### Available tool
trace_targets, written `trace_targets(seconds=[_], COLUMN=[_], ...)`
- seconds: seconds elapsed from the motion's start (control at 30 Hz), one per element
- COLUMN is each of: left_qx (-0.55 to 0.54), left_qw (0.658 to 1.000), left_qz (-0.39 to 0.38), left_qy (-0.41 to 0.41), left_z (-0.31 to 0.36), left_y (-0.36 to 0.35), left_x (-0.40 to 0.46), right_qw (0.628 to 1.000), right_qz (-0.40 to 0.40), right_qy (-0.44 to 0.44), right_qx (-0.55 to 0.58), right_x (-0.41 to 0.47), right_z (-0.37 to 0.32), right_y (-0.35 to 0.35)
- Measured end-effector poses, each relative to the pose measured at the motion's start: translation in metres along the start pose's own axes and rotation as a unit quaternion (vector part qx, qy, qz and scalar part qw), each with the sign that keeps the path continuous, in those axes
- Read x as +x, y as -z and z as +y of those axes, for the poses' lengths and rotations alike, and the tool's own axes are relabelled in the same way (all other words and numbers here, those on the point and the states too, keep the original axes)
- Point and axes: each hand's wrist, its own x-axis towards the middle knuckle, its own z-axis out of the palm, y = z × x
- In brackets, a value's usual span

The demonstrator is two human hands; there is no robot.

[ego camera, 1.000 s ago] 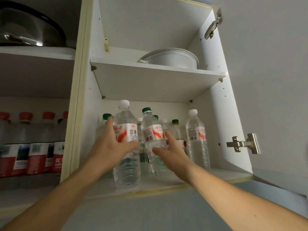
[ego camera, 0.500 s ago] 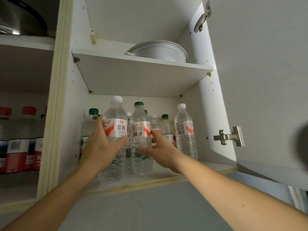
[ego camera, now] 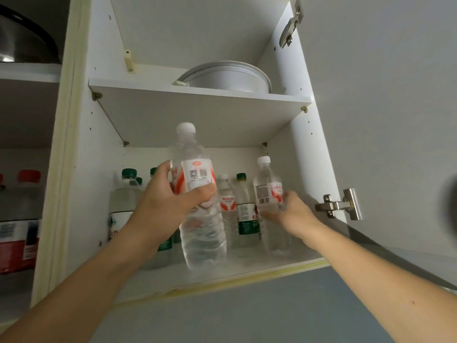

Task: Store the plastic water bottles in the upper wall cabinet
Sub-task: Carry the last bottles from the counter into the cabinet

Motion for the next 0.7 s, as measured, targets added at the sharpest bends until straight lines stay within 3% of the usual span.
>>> trace_targets(seconds=[0.07, 0.23, 0.53, 0.7], left_qx=[-0.001, 0.007, 0.037, 0.05], left_qw=[1.0, 0.999, 0.998, 0.997], left_qz=[0.013, 0.042, 0.055, 0.057], left_qy=[-0.01, -0.01, -0.002, 0.001], left_z=[0.008, 0.007, -0.013, -0.017], left_y=[-0.006, -0.003, 0.016, 0.028], left_x=[0.005, 0.01, -0.003, -0.01], right_qw=[0.997, 0.985, 0.972, 0.965], right_qz=[-0.069, -0.154, -0.23, -0.239], right_qy=[0.013, 0.035, 0.011, 0.0], right_qx=[0.034, 0.073, 0.053, 0.111], right_x=[0.008, 0.024, 0.06, 0.072], right_z=[0.005, 0.003, -0.005, 0.005], right_y=[0.001, -0.007, -0.051, -0.062])
